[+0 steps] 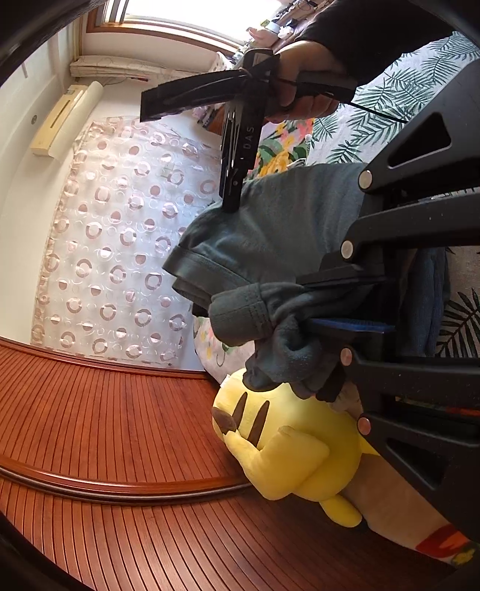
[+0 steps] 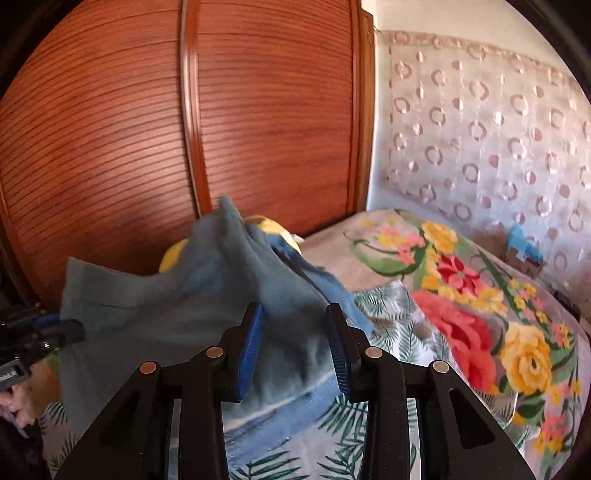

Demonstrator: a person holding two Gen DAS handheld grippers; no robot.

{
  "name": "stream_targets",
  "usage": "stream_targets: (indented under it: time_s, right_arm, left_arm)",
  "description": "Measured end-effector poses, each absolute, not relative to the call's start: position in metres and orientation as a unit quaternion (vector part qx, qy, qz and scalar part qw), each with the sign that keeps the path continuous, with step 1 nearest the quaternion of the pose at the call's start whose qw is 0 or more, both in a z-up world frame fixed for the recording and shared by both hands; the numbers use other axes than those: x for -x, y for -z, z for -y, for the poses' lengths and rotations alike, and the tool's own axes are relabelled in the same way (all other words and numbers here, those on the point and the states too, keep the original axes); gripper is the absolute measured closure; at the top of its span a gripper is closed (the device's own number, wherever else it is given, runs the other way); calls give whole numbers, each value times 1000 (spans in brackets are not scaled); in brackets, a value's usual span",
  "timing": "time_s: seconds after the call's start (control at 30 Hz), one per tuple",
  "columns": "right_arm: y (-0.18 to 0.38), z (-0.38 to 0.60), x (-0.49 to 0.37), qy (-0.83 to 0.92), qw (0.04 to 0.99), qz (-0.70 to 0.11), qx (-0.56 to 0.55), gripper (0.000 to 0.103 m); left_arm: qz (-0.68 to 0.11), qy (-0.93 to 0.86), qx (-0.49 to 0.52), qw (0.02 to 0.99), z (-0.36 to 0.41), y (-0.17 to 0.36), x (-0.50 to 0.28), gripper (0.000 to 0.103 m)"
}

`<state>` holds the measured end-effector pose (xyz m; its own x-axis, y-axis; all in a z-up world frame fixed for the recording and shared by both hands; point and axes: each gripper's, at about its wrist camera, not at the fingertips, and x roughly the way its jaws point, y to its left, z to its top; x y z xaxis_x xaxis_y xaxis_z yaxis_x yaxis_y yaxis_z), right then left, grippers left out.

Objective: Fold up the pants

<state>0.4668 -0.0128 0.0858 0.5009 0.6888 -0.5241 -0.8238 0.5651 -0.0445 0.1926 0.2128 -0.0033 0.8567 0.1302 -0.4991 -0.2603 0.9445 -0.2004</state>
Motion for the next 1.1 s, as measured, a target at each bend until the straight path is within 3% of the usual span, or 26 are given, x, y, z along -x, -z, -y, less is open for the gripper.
stream_targets:
  time_s: [0.13, 0.3, 0.43, 0.5, 0.57, 0.7, 1.1]
  right_arm:
    - [-94, 9, -467, -442, 855, -242, 124, 66]
    - [-103, 17, -451, -450, 855, -233, 110, 66]
    - [-102, 30, -434, -449, 858, -223, 108, 66]
    - [-103, 36, -425, -448, 859, -221, 108, 66]
    - [-101, 43, -418, -446, 861, -220, 105, 66]
    - [-101, 51, -404, -443, 864, -216, 104, 66]
    - [-102, 73, -369, -434, 872, -206, 95, 66]
  left_arm:
    - [-251, -105, 129, 954, -213, 0, -191, 84]
    - [-239, -107, 119, 958, -211, -8, -184, 58]
    - [-232, -109, 111, 960, -209, -15, -178, 51]
    - [-228, -109, 109, 961, -208, -18, -173, 32]
    - [-219, -111, 105, 964, -206, -21, -169, 23]
    - [-226, -108, 97, 963, -204, -24, -166, 17]
    - [-238, -100, 69, 964, -186, -26, -157, 17]
